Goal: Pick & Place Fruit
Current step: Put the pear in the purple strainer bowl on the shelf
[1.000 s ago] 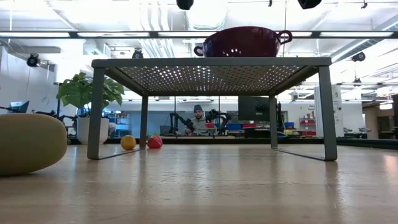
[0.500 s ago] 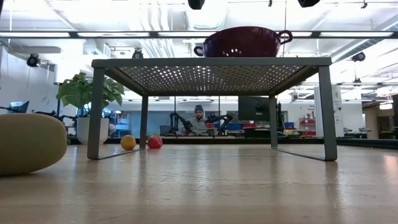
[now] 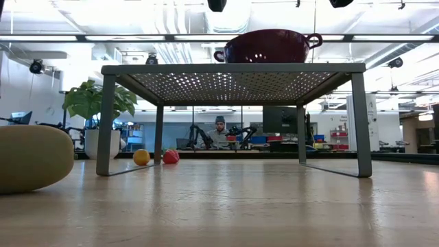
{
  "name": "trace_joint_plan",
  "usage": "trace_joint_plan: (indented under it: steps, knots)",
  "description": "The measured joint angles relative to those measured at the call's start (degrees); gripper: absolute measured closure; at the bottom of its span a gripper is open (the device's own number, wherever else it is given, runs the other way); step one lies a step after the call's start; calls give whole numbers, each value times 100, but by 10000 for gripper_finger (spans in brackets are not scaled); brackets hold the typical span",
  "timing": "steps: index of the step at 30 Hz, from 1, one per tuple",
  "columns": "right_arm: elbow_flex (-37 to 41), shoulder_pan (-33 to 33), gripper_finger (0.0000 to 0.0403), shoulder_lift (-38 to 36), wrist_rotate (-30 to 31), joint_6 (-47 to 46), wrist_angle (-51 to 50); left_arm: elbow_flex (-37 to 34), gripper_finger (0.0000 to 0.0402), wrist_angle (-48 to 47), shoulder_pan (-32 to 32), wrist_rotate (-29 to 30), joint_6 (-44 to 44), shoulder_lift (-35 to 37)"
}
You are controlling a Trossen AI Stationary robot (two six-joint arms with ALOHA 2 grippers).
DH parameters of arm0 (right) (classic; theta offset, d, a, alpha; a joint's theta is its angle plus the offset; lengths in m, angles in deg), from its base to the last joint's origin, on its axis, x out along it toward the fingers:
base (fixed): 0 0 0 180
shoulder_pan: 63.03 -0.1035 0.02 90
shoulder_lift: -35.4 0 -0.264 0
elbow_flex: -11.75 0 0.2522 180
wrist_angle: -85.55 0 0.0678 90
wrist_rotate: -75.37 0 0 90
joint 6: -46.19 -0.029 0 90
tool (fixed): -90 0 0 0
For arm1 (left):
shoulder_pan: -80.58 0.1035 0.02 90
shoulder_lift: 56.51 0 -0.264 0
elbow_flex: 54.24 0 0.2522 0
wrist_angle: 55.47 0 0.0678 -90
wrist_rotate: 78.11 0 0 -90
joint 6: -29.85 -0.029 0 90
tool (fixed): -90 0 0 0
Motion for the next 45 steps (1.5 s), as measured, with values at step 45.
trace_joint_plan:
  steps: [45]
  knots:
    - [-1557, 1263, 287, 619, 506, -4555, -3360, -37, 117, -1727, 28, 1160, -1578, 1479]
